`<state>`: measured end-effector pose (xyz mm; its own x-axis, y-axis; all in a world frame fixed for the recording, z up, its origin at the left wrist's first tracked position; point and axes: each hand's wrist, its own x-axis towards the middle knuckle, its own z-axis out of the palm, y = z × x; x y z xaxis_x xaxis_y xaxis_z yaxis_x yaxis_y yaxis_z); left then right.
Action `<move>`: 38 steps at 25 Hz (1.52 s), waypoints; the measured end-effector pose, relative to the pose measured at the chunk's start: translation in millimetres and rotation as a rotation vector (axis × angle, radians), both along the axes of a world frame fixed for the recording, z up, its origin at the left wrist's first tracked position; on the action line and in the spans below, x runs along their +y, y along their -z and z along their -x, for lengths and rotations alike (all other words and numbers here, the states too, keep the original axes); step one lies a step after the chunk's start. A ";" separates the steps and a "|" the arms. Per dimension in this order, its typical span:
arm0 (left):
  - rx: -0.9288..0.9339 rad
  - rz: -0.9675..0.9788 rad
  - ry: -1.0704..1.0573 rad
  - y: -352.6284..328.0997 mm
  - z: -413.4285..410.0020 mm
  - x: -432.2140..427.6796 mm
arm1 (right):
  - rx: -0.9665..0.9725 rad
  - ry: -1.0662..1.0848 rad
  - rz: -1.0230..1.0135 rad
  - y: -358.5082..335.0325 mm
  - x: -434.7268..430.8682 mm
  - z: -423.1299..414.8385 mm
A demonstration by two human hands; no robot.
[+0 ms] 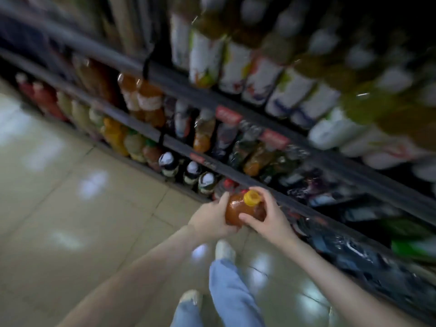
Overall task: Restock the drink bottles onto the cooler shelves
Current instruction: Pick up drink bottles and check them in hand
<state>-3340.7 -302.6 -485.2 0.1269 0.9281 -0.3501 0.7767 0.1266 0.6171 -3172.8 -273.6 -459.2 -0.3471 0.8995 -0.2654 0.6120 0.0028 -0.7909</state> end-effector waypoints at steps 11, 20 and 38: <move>-0.153 -0.269 0.721 -235.5 -328.4 -18.2 | 0.247 0.763 -0.192 -200.1 -134.6 -301.9; -0.445 -0.173 1.060 -277.4 -710.5 -131.9 | 0.126 1.283 -0.391 -253.1 -305.1 -660.5; -0.252 -0.680 1.435 -258.0 -1382.0 -227.5 | 0.234 1.811 -0.568 -245.2 -449.0 -1269.3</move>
